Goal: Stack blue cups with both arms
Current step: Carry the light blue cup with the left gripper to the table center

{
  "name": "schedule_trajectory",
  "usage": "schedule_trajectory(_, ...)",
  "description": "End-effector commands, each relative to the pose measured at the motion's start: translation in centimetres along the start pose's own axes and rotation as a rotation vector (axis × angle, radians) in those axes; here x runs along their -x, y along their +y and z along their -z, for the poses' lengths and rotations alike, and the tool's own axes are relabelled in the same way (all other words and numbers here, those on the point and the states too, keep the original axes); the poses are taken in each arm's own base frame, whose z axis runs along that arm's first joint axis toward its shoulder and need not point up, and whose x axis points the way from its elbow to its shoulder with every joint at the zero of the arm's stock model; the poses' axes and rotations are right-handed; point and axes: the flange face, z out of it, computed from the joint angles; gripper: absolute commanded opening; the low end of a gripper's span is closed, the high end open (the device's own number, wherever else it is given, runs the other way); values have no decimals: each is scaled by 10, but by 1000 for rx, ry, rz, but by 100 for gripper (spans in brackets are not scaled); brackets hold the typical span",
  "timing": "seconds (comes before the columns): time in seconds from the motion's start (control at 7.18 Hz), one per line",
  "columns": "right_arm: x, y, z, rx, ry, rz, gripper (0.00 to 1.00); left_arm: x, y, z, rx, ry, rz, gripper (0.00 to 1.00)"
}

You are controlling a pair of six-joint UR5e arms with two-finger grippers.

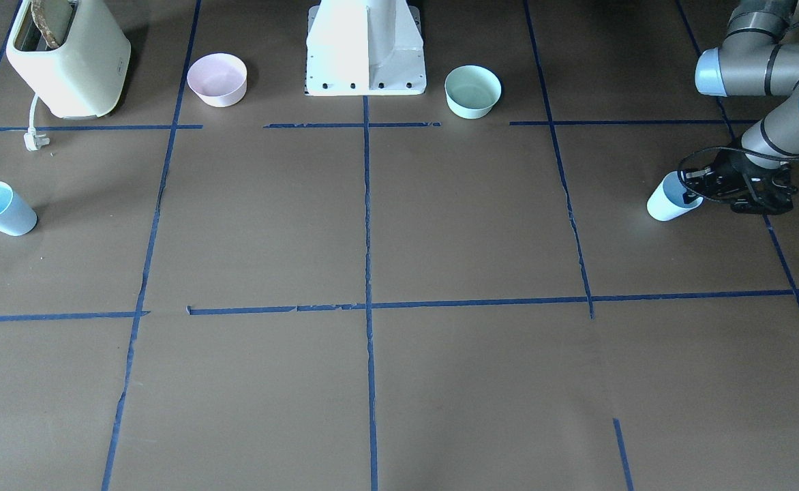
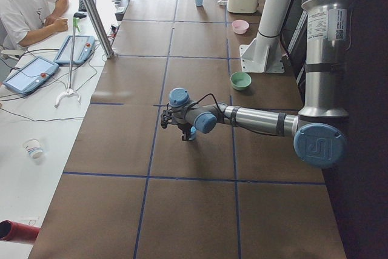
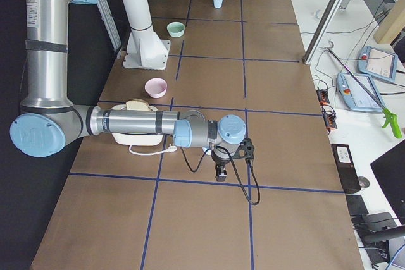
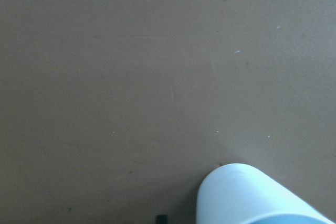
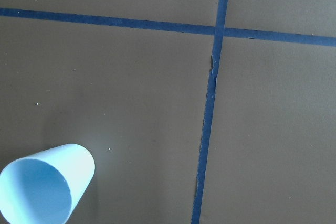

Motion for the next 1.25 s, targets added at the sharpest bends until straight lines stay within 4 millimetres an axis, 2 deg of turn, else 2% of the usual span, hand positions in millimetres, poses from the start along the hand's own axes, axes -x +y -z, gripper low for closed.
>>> schedule_trajectory(0.0,0,1,0,0,-2,0,100,-142,-25,26,-29,162,123,0)
schedule_trajectory(0.14,1,0,0,0,-7,-2,100,-282,-25,22,-12,241,208,0)
schedule_trajectory(0.28,2,0,0,-1,-25,-2,100,-391,-15,18,-32,237,257,0)
schedule_trajectory(0.42,3,0,0,-1,-28,-2,100,-474,-8,27,-128,166,248,0)
schedule_trajectory(0.56,4,0,0,-2,-28,1,100,-523,2,22,-129,128,234,0)
schedule_trajectory(0.7,6,-1,0,-1,-28,6,100,-542,2,-3,-139,92,227,0)
schedule_trajectory(0.84,8,-1,-2,2,-28,11,100,-557,7,-26,-161,57,217,0)
schedule_trajectory(1.11,15,-4,-7,-3,-30,45,100,-556,5,-36,-159,39,220,0)
